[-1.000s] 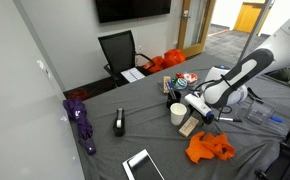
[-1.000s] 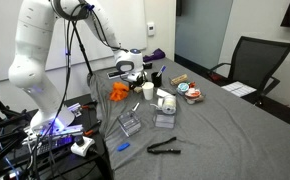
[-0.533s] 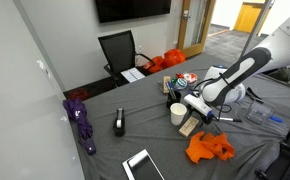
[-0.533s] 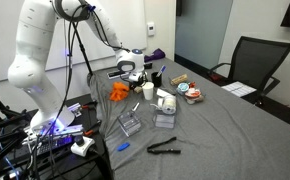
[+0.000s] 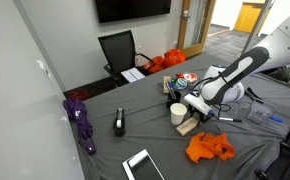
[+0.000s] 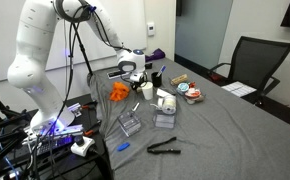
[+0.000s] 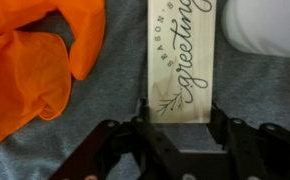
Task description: Pick up the wooden object on the table and put it in the right paper cup
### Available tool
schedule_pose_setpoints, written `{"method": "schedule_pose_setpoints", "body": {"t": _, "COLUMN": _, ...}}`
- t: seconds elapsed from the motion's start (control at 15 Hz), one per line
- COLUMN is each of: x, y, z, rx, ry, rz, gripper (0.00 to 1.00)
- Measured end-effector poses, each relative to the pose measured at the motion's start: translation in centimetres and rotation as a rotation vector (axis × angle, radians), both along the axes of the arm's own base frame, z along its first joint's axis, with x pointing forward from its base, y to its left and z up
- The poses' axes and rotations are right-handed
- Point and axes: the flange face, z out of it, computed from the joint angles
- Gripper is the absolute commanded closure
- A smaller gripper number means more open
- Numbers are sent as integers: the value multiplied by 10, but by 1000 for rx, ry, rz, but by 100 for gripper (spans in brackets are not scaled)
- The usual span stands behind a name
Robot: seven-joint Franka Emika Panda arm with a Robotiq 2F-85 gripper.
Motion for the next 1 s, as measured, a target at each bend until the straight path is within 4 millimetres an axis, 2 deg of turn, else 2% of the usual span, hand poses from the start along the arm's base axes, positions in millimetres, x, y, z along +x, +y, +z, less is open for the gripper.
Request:
{"method": "schedule_pose_setpoints", "body": {"t": 0.53, "x": 2, "y": -4, "z": 4, "rx": 1, "ry": -8, "rz": 24, "gripper": 68}}
{"method": "schedule_pose_setpoints", "body": {"t": 1.0, "x": 1, "y": -29, "z": 22, "rx": 1, "ry": 56, "rz": 75, "gripper": 68}}
